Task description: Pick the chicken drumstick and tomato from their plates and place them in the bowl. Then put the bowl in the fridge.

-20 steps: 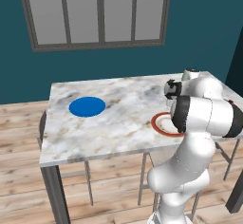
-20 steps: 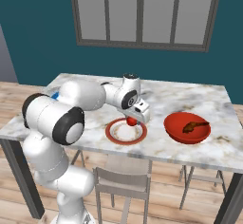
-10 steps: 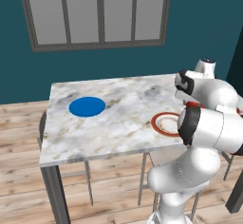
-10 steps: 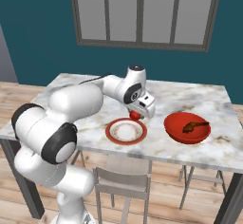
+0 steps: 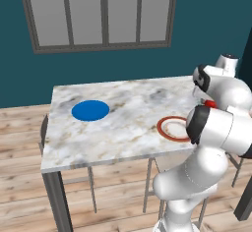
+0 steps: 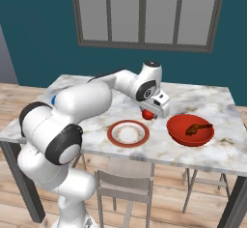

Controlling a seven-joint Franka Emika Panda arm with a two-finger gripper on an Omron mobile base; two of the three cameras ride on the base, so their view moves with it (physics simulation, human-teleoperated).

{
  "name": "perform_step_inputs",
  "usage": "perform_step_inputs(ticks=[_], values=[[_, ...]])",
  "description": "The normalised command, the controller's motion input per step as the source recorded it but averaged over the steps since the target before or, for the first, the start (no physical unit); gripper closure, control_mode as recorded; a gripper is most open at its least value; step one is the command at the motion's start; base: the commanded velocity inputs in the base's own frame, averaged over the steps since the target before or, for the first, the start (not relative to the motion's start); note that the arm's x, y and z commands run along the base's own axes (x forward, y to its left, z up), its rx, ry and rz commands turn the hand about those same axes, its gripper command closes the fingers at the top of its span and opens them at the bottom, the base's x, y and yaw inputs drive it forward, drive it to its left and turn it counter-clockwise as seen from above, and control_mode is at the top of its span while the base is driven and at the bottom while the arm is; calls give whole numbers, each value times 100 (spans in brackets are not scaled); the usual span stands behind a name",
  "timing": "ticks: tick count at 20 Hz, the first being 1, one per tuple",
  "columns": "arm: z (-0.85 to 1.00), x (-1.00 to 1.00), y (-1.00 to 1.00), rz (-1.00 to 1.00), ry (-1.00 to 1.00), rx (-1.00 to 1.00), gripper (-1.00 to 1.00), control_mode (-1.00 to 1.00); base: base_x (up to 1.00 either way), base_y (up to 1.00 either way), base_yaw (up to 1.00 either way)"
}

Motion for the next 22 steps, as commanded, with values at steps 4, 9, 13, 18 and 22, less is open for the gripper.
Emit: perform_step_inputs(ticks=[4, 9, 13, 18, 22], values=[[0, 0, -65, 5, 0, 0, 100, -100, 0, 0, 0], [-12, 5, -57, 0, 0, 0, 100, -100, 0, 0, 0], [-24, 23, -31, 0, 2, 0, 100, -100, 0, 0, 0], [-32, 31, -27, 0, 0, 0, 100, -100, 0, 0, 0], [-40, 33, -30, 0, 1, 0, 100, -100, 0, 0, 0]])
